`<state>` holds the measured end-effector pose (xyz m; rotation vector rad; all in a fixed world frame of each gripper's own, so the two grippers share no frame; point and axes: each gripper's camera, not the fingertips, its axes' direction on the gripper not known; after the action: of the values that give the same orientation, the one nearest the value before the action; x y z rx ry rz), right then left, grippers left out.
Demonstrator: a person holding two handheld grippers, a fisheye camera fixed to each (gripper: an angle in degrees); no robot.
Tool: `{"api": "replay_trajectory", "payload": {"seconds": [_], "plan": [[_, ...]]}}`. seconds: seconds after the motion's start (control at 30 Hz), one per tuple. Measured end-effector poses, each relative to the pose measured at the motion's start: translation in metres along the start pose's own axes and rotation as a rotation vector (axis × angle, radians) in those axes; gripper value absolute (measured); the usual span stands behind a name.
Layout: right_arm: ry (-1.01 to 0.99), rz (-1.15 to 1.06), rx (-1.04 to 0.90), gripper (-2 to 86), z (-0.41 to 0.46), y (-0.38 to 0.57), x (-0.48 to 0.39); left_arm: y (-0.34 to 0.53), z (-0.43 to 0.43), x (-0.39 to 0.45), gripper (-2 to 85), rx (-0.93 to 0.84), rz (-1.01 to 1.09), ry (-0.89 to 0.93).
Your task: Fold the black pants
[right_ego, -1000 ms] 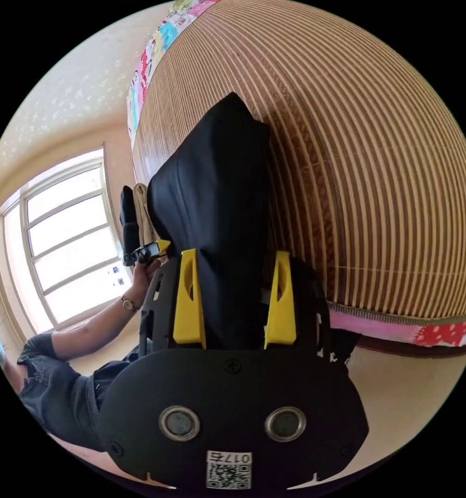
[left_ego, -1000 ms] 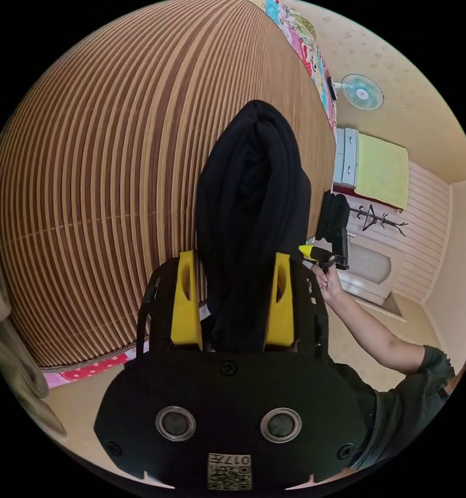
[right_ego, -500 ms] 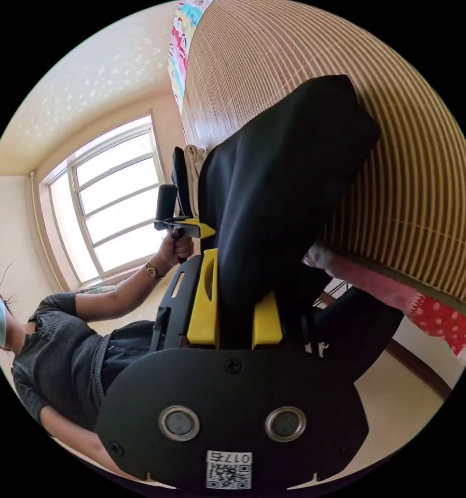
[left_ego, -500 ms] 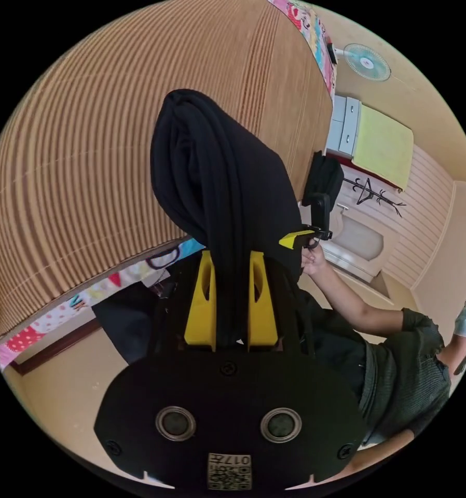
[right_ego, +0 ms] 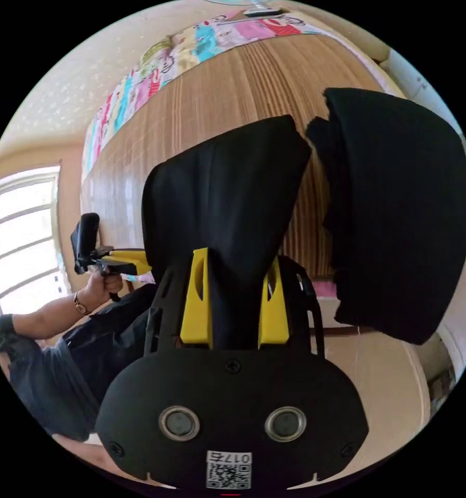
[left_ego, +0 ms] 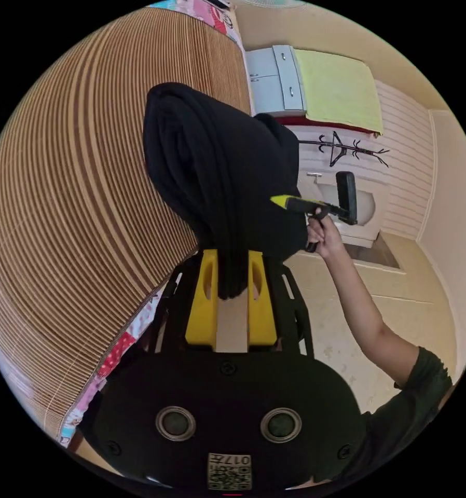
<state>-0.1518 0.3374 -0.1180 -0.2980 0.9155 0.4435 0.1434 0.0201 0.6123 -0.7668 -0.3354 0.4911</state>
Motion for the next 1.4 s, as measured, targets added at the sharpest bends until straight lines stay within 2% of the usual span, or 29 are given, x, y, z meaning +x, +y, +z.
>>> {"api": "replay_trajectory", "payload": {"seconds": [0.07,0.13,0.17,0.2,0.27,0.3,0.33,0.4,0.47,0.57,0.63,0.7,0.83,0.93,1.0,1.07,1.13,1.2,1.23,1.3,1.4], "plan": [[0.070,0.136,0.110,8.6,-0.013,0.016,0.009,0.001,0.015,-0.013,8.6,-0.102,-0.072,-0.040],[0.034,0.183,0.282,4.1,-0.009,0.049,0.002,0.014,0.012,-0.032,8.7,-0.170,-0.116,-0.107],[0.019,0.200,0.305,3.1,-0.002,0.057,0.000,0.029,0.001,-0.048,8.7,-0.189,-0.159,-0.166],[-0.011,0.232,0.306,2.3,0.019,0.066,-0.003,0.048,-0.013,-0.069,8.6,-0.203,-0.219,-0.209],[-0.049,0.273,0.203,1.4,0.065,0.071,-0.004,0.084,-0.043,-0.106,8.4,-0.225,-0.343,-0.245],[-0.062,0.309,0.076,1.1,0.104,0.070,-0.003,0.113,-0.067,-0.130,8.2,-0.231,-0.432,-0.264],[-0.086,0.310,0.055,0.9,0.132,0.077,-0.002,0.128,-0.080,-0.141,8.1,-0.234,-0.473,-0.277],[-0.121,0.336,0.155,0.6,0.141,0.095,0.001,0.189,-0.138,-0.171,7.2,-0.229,-0.633,-0.374],[-0.213,0.434,0.172,0.5,0.143,0.103,0.011,0.232,-0.181,-0.180,6.7,-0.193,-0.756,-0.447],[-0.240,0.512,0.124,0.3,0.134,0.104,0.010,0.284,-0.235,-0.178,6.5,-0.037,-0.897,-0.409],[-0.165,0.478,0.147,0.2,0.122,0.113,-0.014,0.299,-0.254,-0.169,5.8,0.079,-0.907,-0.344],[-0.181,0.468,0.186,0.2,0.119,0.127,-0.038,0.303,-0.259,-0.157,2.7,0.138,-0.922,-0.317],[-0.374,0.466,0.191,0.3,0.142,0.160,-0.114,0.280,-0.236,-0.132,-0.4,0.015,-0.787,-0.345],[-0.480,0.443,0.091,0.3,0.173,0.169,-0.181,0.263,-0.220,-0.103,-0.5,-0.212,-0.591,-0.617],[-0.526,0.399,0.047,0.3,0.187,0.169,-0.223,0.275,-0.232,-0.084,-0.4,-0.255,-0.480,-0.928],[-0.556,0.318,0.004,0.3,0.194,0.164,-0.265,0.302,-0.263,-0.081,-0.5,-0.149,-0.492,-1.023],[-0.536,0.185,-0.031,0.4,0.193,0.151,-0.318,0.339,-0.300,-0.092,-0.5,-0.017,-0.535,-0.912],[-0.494,0.102,-0.026,0.4,0.184,0.141,-0.351,0.409,-0.357,-0.114,-0.4,0.238,-0.612,-0.704],[-0.475,0.063,-0.006,0.4,0.175,0.137,-0.369,0.430,-0.370,-0.119,-0.4,0.313,-0.624,-0.656],[-0.479,0.024,0.034,0.4,0.165,0.132,-0.391,0.515,-0.420,-0.137,-0.2,0.597,-0.642,-0.516],[-0.543,0.014,0.074,0.5,0.161,0.129,-0.414,0.614,-0.465,-0.151,0.7,0.879,-0.669,-0.484]]}}
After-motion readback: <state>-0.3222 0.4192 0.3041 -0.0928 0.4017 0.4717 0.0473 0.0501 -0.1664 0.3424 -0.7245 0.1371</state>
